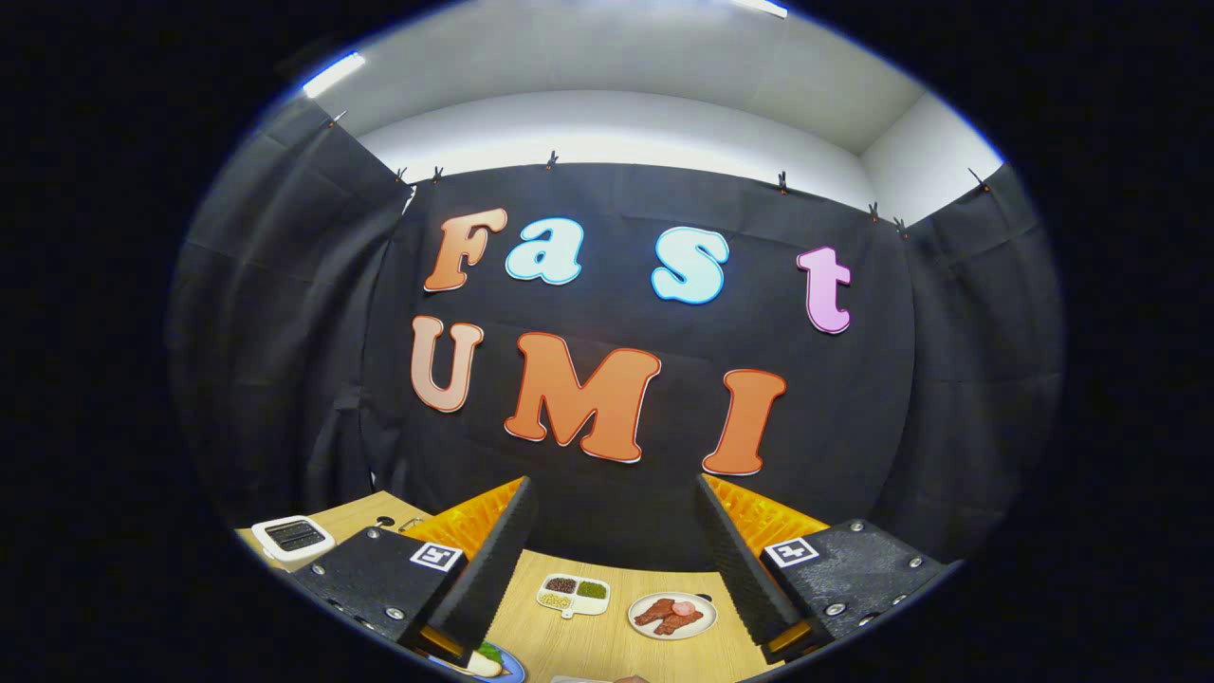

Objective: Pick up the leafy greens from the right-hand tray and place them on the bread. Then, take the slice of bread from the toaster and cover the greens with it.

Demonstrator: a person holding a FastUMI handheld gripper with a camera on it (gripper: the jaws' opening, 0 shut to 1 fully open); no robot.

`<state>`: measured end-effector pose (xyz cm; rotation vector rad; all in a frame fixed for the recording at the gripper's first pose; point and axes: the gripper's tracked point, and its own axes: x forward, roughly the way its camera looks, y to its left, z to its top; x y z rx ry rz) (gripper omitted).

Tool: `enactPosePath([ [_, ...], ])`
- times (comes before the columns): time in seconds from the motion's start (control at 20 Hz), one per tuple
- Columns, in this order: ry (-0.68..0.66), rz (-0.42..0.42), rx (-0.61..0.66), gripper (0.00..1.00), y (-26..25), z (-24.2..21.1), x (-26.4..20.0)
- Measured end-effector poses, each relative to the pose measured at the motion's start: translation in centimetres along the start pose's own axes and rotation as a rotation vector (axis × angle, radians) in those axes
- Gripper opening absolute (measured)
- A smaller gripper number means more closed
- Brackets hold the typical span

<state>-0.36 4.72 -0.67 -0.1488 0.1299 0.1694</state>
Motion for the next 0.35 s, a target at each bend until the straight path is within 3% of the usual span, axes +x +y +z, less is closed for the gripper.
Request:
enactPosePath([
  [0.35, -0.044, -0.002, 0.01, 1.0, 0.08, 0.91, 0.05],
])
